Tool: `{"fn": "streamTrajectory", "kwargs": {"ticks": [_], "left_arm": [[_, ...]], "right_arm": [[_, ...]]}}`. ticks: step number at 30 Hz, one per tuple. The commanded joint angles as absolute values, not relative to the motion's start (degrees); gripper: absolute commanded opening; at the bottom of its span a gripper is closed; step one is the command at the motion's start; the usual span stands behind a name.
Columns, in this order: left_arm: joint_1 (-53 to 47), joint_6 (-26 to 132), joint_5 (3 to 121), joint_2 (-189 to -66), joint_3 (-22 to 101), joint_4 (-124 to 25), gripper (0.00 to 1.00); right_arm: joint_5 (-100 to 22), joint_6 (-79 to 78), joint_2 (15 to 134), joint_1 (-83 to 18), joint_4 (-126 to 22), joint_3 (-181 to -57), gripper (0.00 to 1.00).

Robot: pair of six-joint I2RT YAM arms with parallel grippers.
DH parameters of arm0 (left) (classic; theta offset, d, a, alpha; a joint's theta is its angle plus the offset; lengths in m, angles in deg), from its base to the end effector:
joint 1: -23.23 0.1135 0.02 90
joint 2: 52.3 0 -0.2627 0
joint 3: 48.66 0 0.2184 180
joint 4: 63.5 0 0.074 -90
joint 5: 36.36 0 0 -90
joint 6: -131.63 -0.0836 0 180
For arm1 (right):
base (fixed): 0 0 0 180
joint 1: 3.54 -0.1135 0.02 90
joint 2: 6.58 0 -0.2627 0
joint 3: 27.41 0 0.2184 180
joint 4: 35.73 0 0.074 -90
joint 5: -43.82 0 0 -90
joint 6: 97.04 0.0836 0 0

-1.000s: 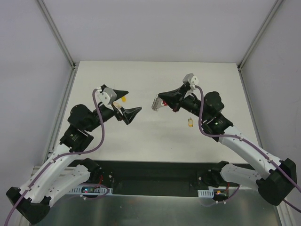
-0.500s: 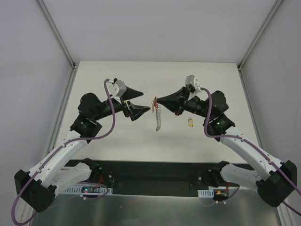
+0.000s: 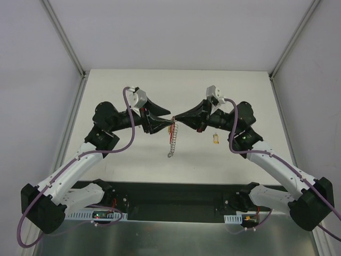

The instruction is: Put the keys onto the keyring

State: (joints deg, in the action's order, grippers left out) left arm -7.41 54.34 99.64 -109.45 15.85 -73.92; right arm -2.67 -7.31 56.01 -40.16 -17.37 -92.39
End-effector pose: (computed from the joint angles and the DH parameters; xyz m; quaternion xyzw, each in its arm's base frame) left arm 0.1585 -0.1638 0.4025 0.3963 0.4867 -0.4887 0.6060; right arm 0.1608 0.1912 0.4035 -0.4563 0.4041 0.4385 0.6605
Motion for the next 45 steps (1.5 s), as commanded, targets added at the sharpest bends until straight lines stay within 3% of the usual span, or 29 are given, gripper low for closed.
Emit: {"fn": "streamTrajectory", "kwargs": {"ticks": [1,11,18,22,29,30,31,34,40,45], "left_arm": [[-6.74,55.07,103.29,-110.13,17.83,-78.31,0.45],[-6.74,56.74,105.93,-111.89,18.0,-78.49,0.31],[-6.74,56.74,105.94,-111.72,18.18,-78.31,0.16],[-6.74,55.52,105.23,-110.93,18.09,-76.91,0.0],[-6.74,49.02,102.34,-109.0,19.5,-67.36,0.0],[-6.74,47.79,101.72,-108.3,19.76,-65.41,0.0],[-6.74,45.08,101.11,-108.03,20.72,-63.48,0.0],[-6.74,39.11,98.47,-106.89,23.0,-55.57,0.0],[-6.74,28.19,93.2,-105.83,26.88,-40.98,0.0],[-6.83,21.69,90.47,-107.14,28.55,-32.97,0.0]], "right_arm": [[0.22,-5.64,56.17,-39.92,-10.98,-94.33,0.01],[0.4,-5.46,56.35,-39.92,-10.9,-94.6,0.01],[1.02,-5.37,57.23,-39.92,-10.9,-94.51,0.01],[1.46,-5.19,57.67,-39.92,-10.89,-94.69,0.01],[1.19,-5.11,58.02,-39.92,-12.12,-95.04,0.02],[1.02,-5.11,58.19,-39.92,-12.56,-95.13,0.04],[0.84,-5.11,58.19,-39.84,-13.7,-95.39,0.15],[-0.21,-5.98,57.76,-39.75,-17.56,-95.92,0.36],[-7.06,-11.52,55.21,-39.48,-31.35,-97.41,0.53],[-11.72,-14.77,54.59,-39.57,-41.02,-98.64,0.6]]}}
